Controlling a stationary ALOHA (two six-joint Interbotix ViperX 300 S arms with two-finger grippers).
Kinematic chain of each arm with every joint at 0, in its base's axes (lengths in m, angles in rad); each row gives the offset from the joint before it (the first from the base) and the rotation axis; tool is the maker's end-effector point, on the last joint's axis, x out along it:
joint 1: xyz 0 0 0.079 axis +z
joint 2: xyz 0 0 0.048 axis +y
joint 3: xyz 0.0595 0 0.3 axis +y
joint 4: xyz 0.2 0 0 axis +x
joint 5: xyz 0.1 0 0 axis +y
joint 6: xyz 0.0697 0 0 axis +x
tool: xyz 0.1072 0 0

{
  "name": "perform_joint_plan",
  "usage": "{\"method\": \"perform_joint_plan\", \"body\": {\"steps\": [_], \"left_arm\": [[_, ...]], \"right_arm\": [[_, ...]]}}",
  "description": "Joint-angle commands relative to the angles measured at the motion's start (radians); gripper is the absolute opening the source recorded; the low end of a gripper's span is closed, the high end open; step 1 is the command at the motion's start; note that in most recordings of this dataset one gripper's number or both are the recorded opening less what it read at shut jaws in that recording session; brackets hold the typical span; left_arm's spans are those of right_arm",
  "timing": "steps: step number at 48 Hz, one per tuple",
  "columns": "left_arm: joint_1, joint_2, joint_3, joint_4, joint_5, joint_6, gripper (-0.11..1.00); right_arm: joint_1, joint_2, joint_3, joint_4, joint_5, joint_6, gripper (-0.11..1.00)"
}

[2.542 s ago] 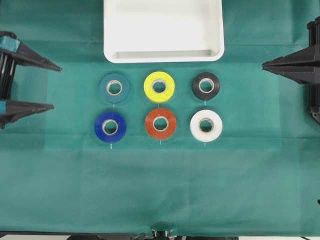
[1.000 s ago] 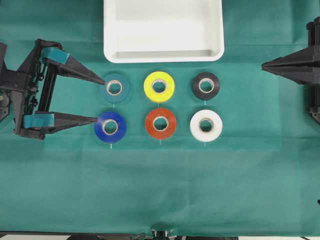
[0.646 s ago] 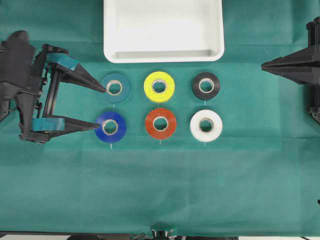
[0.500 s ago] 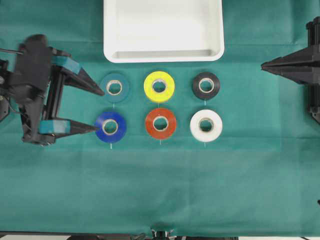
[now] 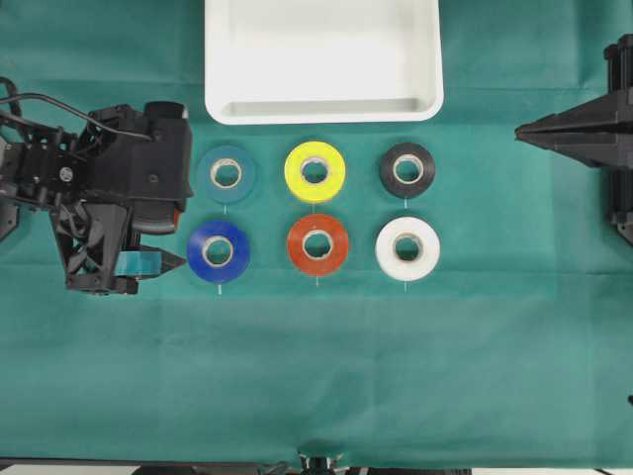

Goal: Place the tape from the fixed location into the white case.
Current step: 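Move the left gripper over the blue tape roll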

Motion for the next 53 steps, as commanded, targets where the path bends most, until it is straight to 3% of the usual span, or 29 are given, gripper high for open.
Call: {"method": "perform_joint_plan", "body": {"steps": [1,41,53], "left_arm": [[-0.003,0.0,-0.034,0.003,0.018,0.002,0.97],[-0.003,0.009,-0.028,0.005,0.002,0.003,0.97],[-0.005,0.012,0.02,0.006,-0.037,0.003,0.97]], "right_arm": [[-0.002,0.009,-0.031,-0.002,-0.005,0.002,0.0],[0.0,0.029,-0.04,-0.002,-0.003,0.0,0.0],[0.0,0.032,-0.038,-0.002,-0.003,0.0,0.0]]}}
